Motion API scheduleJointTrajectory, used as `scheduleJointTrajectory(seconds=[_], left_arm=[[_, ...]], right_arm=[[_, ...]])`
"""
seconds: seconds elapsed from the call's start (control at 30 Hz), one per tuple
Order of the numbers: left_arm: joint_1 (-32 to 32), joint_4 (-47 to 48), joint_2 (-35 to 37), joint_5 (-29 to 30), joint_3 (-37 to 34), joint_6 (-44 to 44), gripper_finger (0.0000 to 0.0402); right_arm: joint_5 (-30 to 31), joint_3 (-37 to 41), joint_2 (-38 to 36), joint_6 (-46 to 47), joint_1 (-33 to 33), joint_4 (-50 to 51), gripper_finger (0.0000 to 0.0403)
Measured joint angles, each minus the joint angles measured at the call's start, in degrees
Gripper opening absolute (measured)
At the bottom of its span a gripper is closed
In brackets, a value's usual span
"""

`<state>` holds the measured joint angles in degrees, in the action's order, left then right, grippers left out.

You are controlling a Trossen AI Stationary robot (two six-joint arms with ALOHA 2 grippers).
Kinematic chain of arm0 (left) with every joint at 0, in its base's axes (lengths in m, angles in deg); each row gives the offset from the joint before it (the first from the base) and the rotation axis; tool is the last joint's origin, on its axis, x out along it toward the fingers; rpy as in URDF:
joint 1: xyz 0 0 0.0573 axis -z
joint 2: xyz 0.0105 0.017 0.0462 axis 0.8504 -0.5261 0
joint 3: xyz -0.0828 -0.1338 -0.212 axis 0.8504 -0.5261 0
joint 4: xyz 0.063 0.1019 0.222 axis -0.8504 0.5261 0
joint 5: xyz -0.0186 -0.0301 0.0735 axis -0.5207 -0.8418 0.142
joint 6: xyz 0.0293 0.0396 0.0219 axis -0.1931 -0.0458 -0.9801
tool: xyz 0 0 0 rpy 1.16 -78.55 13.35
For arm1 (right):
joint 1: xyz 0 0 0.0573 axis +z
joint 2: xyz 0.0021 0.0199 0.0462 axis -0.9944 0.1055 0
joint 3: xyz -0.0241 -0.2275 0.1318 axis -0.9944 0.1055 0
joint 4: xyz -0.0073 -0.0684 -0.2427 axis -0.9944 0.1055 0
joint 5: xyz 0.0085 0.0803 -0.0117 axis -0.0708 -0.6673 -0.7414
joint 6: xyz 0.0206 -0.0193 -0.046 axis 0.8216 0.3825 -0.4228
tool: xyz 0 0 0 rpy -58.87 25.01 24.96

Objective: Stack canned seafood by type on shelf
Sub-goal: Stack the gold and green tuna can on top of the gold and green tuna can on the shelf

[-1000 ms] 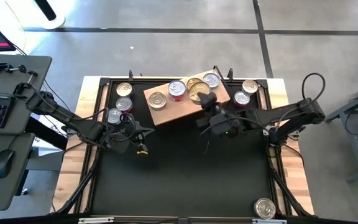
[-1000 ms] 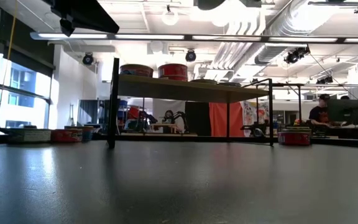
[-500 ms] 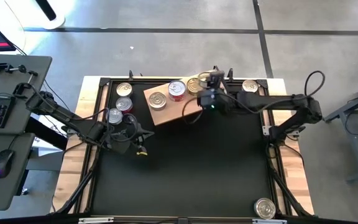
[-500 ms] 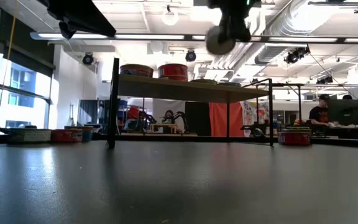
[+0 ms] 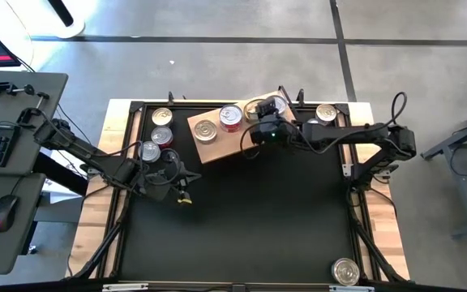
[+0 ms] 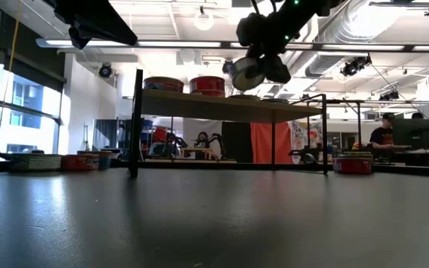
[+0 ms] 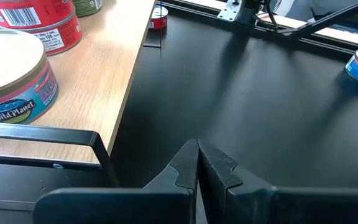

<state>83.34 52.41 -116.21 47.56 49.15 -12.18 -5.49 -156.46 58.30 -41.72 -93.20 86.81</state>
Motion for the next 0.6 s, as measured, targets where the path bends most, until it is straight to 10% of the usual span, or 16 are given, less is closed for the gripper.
scheduleJointTrajectory(seconds=[0.6], left_arm=[[0.07,0.26,0.00,-2.03,0.00,-0.10,0.0000]], right_arm=[[-11.80,0.19,0.00,4.62,-4.63,-0.60,0.0138]])
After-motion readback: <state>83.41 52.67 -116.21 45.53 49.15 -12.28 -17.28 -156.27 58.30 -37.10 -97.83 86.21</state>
